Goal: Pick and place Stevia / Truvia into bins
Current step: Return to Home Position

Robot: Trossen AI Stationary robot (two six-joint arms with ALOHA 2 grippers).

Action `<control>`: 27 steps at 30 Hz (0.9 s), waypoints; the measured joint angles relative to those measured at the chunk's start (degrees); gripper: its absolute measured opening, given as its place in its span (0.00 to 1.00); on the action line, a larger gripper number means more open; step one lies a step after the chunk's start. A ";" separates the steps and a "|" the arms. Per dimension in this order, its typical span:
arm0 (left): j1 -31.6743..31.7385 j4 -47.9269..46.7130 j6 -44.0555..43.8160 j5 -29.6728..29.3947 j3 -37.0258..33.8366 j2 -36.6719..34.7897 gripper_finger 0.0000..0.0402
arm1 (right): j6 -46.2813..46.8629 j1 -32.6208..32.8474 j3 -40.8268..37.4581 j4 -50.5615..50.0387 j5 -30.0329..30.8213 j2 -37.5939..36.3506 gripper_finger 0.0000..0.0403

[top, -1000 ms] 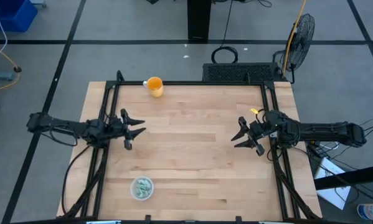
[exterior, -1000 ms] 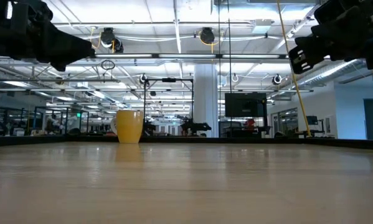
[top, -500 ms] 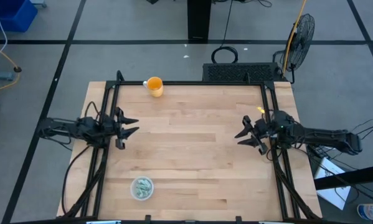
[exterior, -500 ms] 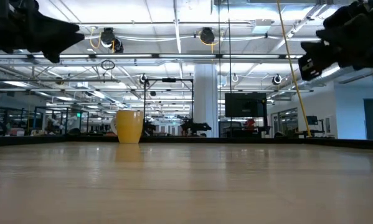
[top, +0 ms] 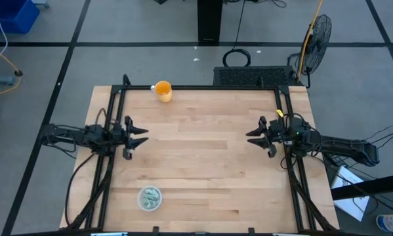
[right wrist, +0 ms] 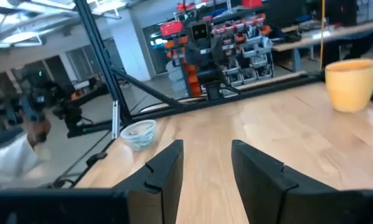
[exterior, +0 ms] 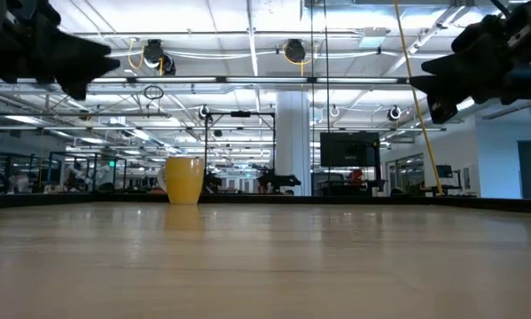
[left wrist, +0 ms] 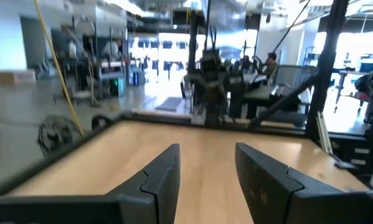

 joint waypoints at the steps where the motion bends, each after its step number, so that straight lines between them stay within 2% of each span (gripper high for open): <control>1: 0.02 0.22 -0.82 -0.03 -0.94 0.00 0.40 | 1.07 0.00 0.00 -0.09 0.12 0.02 0.32; 7: 0.02 0.77 -1.15 -0.26 -2.59 0.37 0.40 | 1.78 0.00 -0.04 -0.50 -0.15 0.02 0.32; 20: 0.04 -0.29 -1.20 -0.61 -2.48 1.86 0.40 | 0.21 0.02 -0.09 -8.50 -0.16 0.04 0.32; 27: 0.04 -0.29 -1.25 -0.61 -2.48 1.86 0.40 | 0.09 0.02 -0.11 -8.35 -0.18 0.02 0.32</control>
